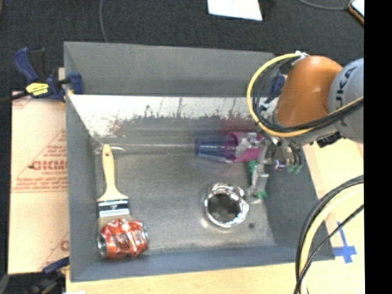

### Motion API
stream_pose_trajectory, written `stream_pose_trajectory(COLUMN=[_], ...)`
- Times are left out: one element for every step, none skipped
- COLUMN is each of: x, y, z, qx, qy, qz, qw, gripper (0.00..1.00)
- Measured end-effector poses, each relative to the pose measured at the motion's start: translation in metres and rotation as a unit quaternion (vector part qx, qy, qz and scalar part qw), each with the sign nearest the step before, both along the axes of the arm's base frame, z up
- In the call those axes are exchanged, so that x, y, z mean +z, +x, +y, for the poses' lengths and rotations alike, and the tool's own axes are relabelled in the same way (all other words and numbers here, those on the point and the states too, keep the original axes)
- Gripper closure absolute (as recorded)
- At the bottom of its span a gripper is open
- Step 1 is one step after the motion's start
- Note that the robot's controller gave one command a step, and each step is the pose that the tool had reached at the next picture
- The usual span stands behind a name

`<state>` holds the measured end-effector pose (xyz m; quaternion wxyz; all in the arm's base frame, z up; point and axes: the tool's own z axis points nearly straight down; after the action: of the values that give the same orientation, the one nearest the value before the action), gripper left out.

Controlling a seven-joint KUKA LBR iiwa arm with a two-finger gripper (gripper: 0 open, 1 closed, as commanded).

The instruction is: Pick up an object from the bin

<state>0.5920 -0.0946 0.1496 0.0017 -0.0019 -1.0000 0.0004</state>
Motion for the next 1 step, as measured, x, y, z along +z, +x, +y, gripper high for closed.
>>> stream_pose_trajectory(x=[0.0048], y=[0.0015], z=[0.0006], qx=[0.002], qy=[0.0], qz=[-0.0037], qw=[1.0], gripper=[0.0])
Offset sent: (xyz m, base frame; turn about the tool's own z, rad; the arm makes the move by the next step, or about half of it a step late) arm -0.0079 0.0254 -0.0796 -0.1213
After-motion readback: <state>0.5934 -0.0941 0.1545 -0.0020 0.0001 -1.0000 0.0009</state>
